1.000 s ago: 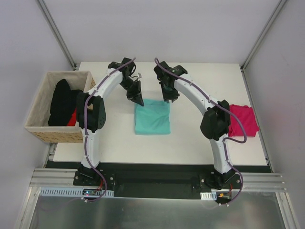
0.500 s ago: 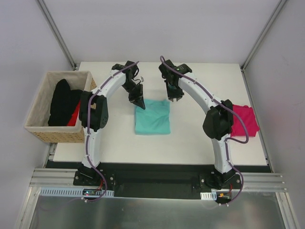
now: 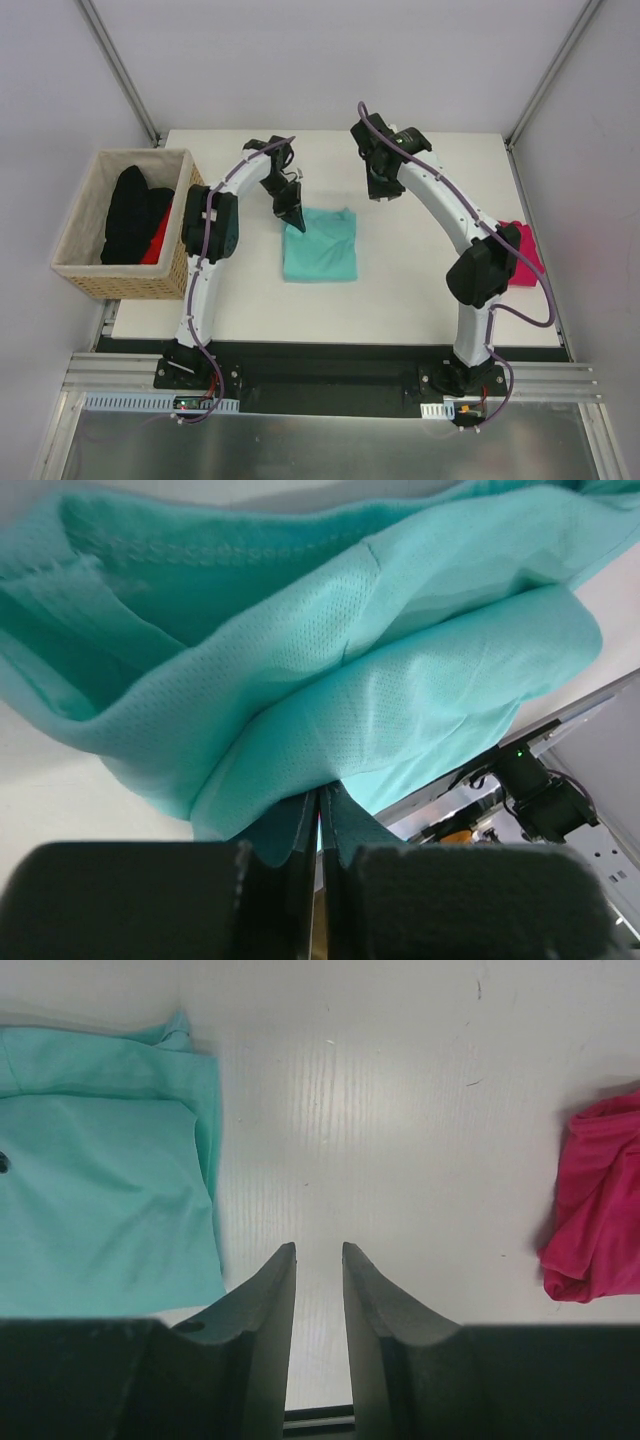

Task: Fold and stack the t-shirts
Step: Smooth out wrinkles on the folded tshirt

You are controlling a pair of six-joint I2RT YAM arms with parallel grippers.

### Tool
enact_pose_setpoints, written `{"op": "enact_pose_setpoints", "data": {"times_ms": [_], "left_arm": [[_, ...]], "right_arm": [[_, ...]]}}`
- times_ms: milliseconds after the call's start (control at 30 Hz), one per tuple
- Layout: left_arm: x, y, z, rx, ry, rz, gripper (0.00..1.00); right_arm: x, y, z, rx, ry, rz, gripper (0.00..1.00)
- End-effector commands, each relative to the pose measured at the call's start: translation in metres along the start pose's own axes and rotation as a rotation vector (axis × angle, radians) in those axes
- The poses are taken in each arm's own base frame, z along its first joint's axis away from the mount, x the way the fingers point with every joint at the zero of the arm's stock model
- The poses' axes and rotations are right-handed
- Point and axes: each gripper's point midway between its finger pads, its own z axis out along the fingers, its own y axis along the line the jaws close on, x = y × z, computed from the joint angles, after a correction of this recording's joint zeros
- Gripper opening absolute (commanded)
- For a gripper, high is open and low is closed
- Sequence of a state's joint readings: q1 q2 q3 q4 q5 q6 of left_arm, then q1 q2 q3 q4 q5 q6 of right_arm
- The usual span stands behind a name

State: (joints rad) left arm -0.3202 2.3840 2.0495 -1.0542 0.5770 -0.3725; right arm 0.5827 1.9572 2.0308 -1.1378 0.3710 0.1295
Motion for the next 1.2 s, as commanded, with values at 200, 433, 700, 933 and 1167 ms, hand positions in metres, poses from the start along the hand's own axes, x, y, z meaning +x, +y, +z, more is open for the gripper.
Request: {"op": "enact_pose_setpoints", "data": {"times_ms": [200, 433, 700, 933, 1167], "left_arm": [[-0.021, -0.01, -0.022, 0.078, -0.047, 0.024, 0.0], [-0.017, -0.053, -0.076, 0.163, -0.173, 0.123, 0.02], [0.0, -0.09, -0.134, 0.239, -0.293, 0.198, 0.11], [0.014, -0.084, -0.14, 0.207, -0.305, 0.171, 0.1], [0.02, -0.075, -0.139, 0.174, -0.309, 0.146, 0.1]], "right_arm": [[-0.002, -0.026, -0.026, 0.05, -0.03, 0.021, 0.3], [-0.008, -0.056, -0.027, 0.155, -0.065, 0.058, 0.52], [-0.002, -0.103, 0.013, 0.183, -0.004, 0.207, 0.56], [0.01, -0.176, 0.057, 0.296, 0.065, 0.356, 0.43], [0.021, -0.235, 0.075, 0.386, 0.115, 0.446, 0.43]]}}
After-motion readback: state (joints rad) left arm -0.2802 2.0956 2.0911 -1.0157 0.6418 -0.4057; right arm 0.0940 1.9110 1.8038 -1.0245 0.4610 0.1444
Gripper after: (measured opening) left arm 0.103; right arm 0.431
